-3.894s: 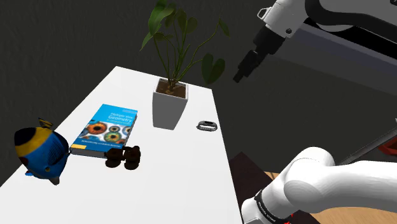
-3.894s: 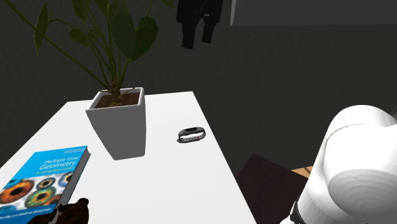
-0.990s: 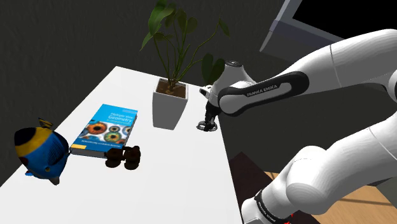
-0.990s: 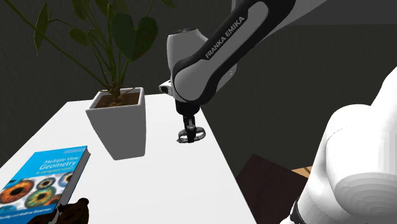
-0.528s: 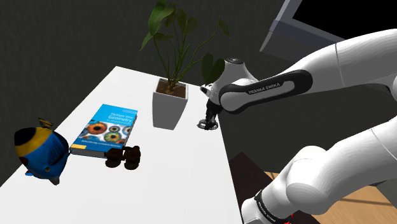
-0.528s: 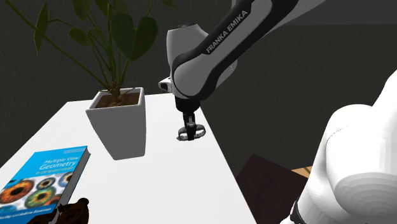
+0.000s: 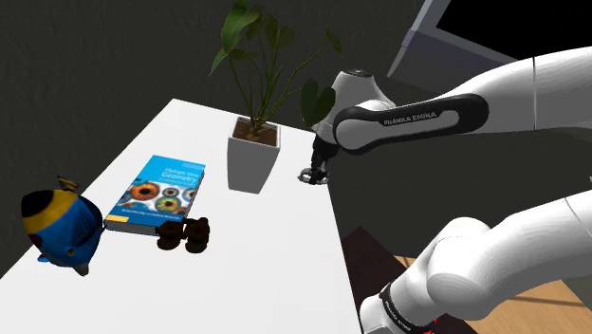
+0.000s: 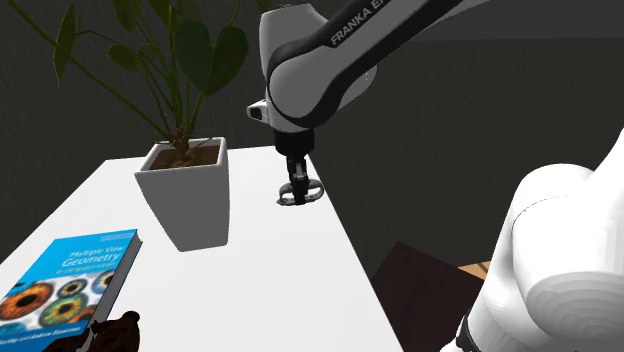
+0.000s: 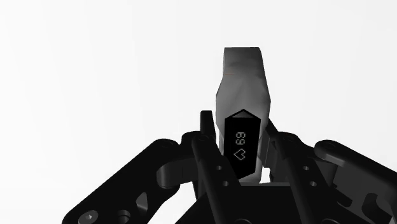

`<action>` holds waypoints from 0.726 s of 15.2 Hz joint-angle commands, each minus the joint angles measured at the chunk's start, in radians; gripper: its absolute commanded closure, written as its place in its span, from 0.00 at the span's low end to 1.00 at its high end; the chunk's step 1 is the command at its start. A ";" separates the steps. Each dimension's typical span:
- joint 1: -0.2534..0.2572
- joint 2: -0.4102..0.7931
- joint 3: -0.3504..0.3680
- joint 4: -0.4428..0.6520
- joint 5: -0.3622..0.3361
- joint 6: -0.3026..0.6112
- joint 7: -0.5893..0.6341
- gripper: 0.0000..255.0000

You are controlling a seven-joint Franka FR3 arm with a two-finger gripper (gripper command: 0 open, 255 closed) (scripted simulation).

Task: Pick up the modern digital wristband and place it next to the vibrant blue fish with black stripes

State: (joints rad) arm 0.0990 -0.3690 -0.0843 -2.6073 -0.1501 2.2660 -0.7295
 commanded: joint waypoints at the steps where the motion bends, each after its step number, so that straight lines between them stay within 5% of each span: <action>1: 0.001 -0.012 0.000 0.017 0.002 -0.029 -0.004 1.00; 11: 0.004 -0.076 0.006 0.105 0.013 -0.181 -0.017 1.00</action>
State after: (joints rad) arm 0.1031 -0.4411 -0.0789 -2.5136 -0.1379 2.1004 -0.7448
